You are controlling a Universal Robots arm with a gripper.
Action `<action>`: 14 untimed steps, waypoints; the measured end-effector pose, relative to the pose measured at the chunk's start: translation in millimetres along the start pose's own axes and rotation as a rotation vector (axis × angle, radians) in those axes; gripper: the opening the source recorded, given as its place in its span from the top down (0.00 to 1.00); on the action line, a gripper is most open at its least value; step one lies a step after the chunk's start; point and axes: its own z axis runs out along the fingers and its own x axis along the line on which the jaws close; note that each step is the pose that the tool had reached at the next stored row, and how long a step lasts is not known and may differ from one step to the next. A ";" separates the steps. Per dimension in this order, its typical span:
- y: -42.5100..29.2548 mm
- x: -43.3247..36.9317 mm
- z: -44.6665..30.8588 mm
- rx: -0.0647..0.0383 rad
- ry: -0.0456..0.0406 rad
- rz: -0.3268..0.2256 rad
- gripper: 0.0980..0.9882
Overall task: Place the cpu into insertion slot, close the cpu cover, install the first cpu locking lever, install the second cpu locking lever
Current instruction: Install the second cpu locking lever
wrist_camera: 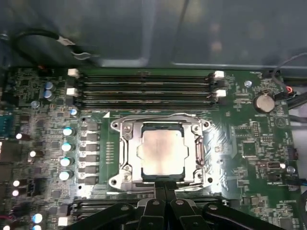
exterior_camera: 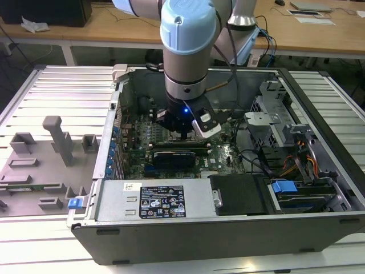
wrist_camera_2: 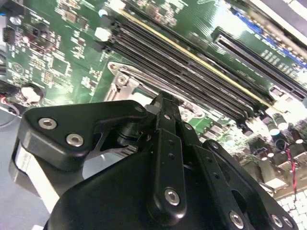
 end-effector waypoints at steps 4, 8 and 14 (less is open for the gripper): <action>10.3 -3.3 2.4 0.023 0.0041 -0.001 0.99; 25.7 -3.9 5.8 0.063 0.0098 -0.002 0.99; 42.1 -3.9 5.7 0.076 0.0099 -0.003 0.99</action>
